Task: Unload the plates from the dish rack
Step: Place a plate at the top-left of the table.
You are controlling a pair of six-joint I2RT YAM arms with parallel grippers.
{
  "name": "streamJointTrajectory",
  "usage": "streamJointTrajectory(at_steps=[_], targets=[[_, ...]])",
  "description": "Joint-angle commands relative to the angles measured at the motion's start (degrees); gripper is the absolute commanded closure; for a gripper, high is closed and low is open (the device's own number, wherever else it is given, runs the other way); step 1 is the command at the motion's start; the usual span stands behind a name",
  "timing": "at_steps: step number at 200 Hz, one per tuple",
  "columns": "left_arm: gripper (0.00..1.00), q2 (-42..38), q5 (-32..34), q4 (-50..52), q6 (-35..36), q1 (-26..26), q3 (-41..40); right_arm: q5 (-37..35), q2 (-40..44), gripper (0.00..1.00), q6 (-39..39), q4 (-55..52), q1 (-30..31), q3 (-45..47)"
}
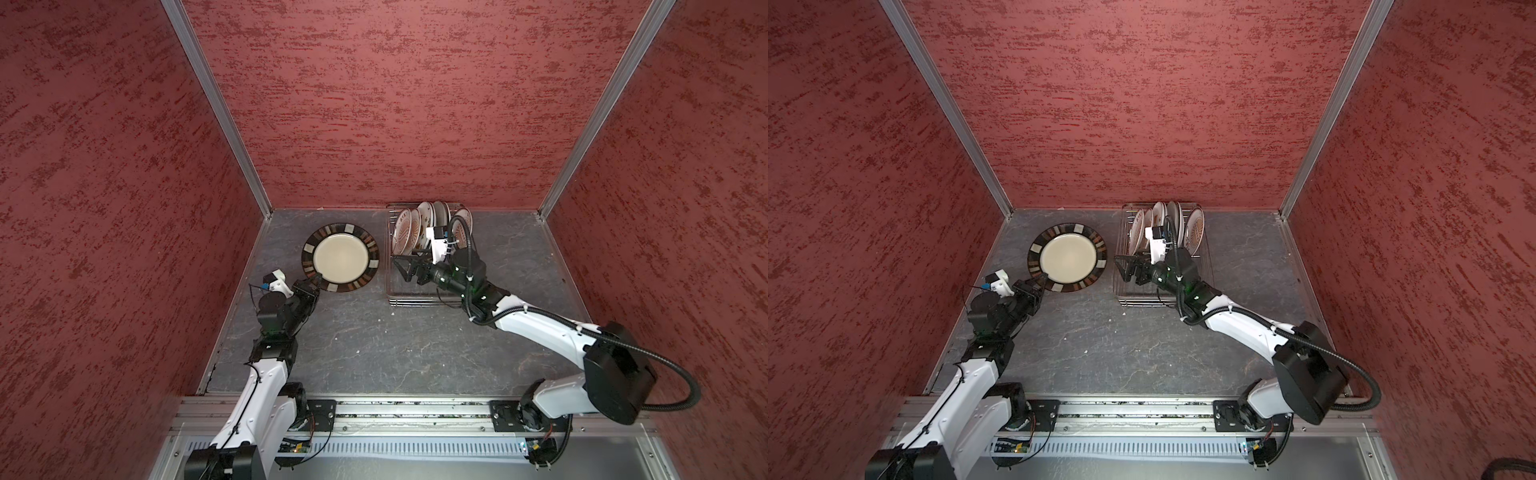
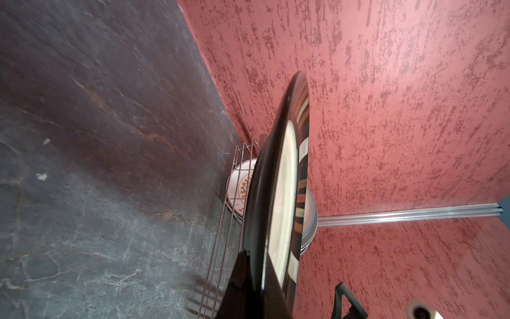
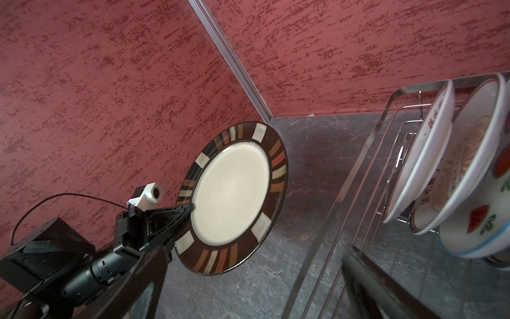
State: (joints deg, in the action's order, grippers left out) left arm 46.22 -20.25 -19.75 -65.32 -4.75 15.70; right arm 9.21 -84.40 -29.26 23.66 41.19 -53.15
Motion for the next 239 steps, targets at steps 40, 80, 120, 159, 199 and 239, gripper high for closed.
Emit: streamJointTrajectory(at_steps=[40, 80, 120, 159, 199, 239], targets=[[1.00, 8.2, 1.9, -10.8, -0.6, -3.3, 2.7, -2.5, -14.7, 0.01, 4.9, -7.7, 3.2, -16.1], [1.00, 13.6, 5.8, -12.4, -0.3, -4.0, 3.1, -5.3, -21.8, 0.01, 6.5, -12.6, 4.8, -24.2], [1.00, 18.0, 8.4, -12.8, 0.2, -3.5, 4.3, -6.0, -27.3, 0.01, 6.7, -16.1, 5.0, -30.1], [1.00, 21.7, 13.5, -10.4, 2.9, -0.4, 7.5, -1.5, -31.3, 0.01, 10.3, -17.5, 6.5, -33.8], [1.00, 27.8, 15.8, -15.3, 1.3, 1.2, 8.1, -5.2, -33.5, 0.01, 10.4, -20.8, 7.0, -36.7], [1.00, 33.2, 16.8, -17.8, -0.2, 1.6, 9.6, -4.3, -35.5, 0.01, 10.3, -21.2, 7.0, -38.2]])
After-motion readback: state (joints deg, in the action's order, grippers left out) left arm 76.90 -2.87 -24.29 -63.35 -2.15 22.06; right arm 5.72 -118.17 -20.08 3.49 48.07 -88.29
